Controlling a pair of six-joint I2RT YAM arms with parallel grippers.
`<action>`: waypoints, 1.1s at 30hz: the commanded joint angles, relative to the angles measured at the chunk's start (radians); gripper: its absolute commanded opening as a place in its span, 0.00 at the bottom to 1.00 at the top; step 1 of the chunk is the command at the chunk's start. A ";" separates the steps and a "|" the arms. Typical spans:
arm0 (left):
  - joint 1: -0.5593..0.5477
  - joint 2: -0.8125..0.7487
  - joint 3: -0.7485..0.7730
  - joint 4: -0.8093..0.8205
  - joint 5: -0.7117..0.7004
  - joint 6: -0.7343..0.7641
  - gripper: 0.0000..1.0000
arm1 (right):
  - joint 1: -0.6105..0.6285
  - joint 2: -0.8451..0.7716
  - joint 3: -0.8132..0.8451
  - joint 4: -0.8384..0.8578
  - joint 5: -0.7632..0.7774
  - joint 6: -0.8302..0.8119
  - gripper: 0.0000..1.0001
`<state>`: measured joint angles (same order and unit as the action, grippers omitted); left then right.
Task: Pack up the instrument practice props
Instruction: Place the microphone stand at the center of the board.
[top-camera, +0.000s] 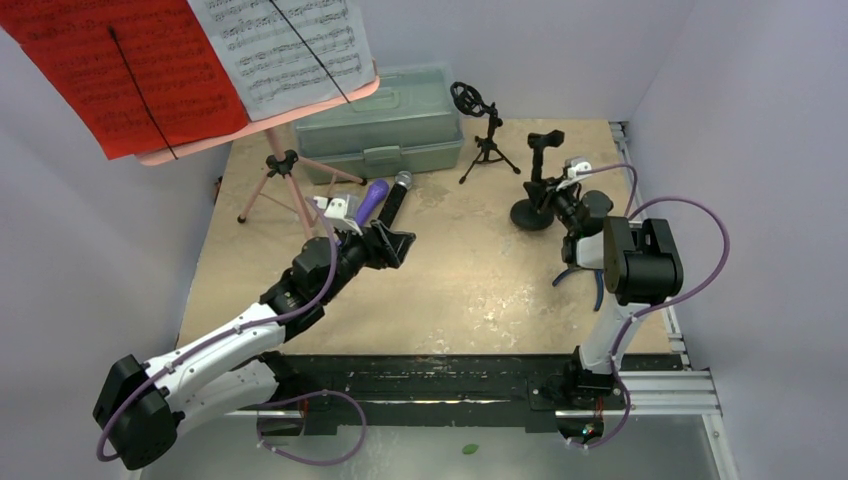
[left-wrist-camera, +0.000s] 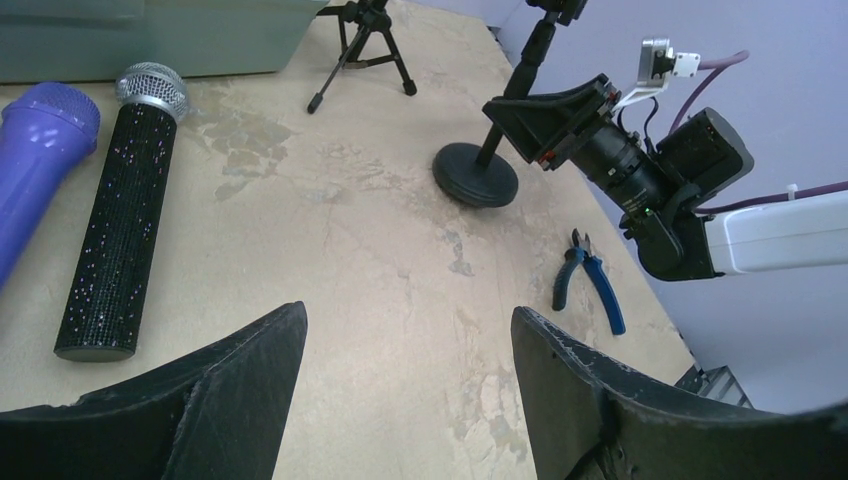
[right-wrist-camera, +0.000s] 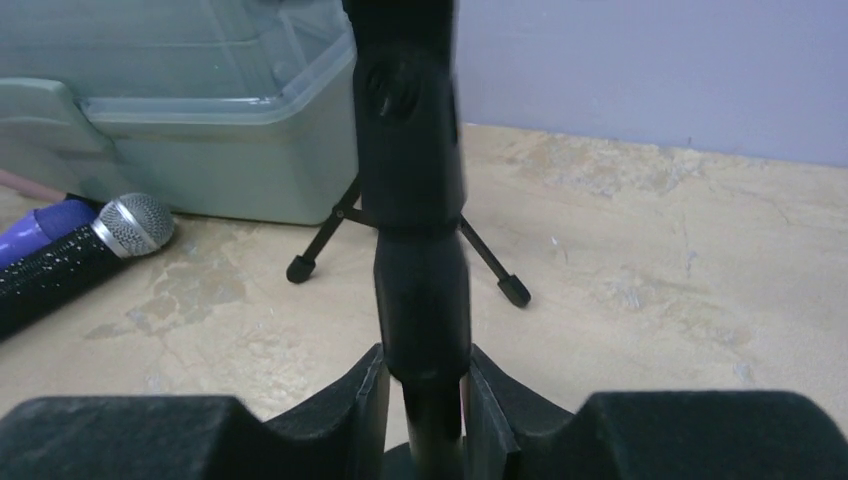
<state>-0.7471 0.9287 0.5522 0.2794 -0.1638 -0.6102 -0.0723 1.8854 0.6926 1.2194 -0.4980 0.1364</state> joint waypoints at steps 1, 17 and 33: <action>0.000 -0.028 -0.021 0.038 -0.006 -0.014 0.74 | -0.001 -0.052 0.016 0.108 -0.048 -0.006 0.37; 0.000 -0.095 -0.038 -0.001 -0.025 -0.002 0.75 | -0.047 -0.176 0.014 -0.175 -0.156 -0.066 0.76; 0.000 -0.097 -0.049 0.000 -0.014 0.012 0.75 | -0.052 -0.218 0.209 -0.435 -0.145 -0.276 0.04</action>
<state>-0.7471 0.8429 0.5083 0.2626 -0.1795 -0.6098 -0.1238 1.6798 0.7795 0.7982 -0.6487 -0.0891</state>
